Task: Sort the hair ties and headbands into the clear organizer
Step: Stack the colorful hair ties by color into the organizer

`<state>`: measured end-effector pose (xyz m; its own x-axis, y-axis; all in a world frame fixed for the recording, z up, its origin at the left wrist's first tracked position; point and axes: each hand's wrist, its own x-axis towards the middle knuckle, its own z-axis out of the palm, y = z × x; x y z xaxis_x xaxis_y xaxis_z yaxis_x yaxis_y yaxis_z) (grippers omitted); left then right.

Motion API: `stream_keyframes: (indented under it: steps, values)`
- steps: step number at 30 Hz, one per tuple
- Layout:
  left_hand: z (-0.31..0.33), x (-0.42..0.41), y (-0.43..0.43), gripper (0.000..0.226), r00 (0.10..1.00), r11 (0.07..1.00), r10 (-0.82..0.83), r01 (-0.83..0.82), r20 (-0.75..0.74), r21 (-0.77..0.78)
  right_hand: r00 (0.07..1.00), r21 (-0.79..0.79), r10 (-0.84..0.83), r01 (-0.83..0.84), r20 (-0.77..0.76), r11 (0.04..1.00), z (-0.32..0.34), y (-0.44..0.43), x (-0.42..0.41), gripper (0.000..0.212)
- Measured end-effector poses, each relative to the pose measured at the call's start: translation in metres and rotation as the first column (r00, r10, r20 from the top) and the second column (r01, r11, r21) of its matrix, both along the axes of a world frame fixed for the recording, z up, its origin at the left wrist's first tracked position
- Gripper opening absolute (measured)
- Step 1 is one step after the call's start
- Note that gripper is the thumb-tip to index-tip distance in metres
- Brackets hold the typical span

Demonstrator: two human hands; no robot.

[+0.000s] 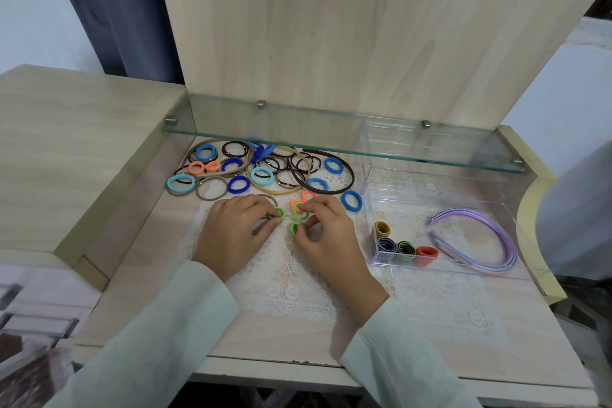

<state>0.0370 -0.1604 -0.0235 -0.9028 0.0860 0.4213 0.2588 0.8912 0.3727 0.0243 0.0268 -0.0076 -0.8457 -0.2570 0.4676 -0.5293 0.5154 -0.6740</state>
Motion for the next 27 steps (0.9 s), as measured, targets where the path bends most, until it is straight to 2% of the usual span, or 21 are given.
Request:
stream_keyframes:
  steps: [8, 12, 15, 20, 24, 27]
  values:
    - [0.0, 0.0, 0.0, 0.037, 1.0, 1.0, 0.003, -0.003, 0.012, 0.016, 0.994, -0.068, 0.027, -0.02, 0.107, 0.998, 0.011, 0.008, -0.009, 0.028]
    - [0.001, -0.001, 0.001, 0.037, 1.0, 1.0, 0.001, -0.001, 0.013, 0.008, 0.984, -0.039, 0.07, -0.065, 0.165, 0.997, 0.013, 0.013, -0.013, 0.029]
    - [0.002, 0.0, 0.001, 0.035, 1.0, 1.0, 0.003, -0.002, 0.018, -0.008, 0.982, -0.027, 0.096, -0.092, 0.162, 0.995, 0.013, 0.013, -0.013, 0.03]
    - [0.004, 0.001, 0.002, 0.015, 1.0, 1.0, 0.012, -0.011, 0.026, -0.024, 0.984, -0.019, 0.117, -0.116, 0.137, 0.993, 0.013, 0.012, -0.013, 0.03]
    - [0.006, 0.002, 0.002, 0.019, 0.999, 1.0, 0.017, -0.016, 0.039, -0.015, 0.989, 0.001, 0.102, -0.103, 0.11, 0.995, 0.013, 0.013, -0.013, 0.027]
    - [0.009, 0.006, 0.004, 0.029, 1.0, 1.0, 0.013, -0.013, 0.023, 0.001, 0.995, -0.04, 0.054, -0.051, 0.078, 0.998, 0.011, 0.014, -0.012, 0.024]
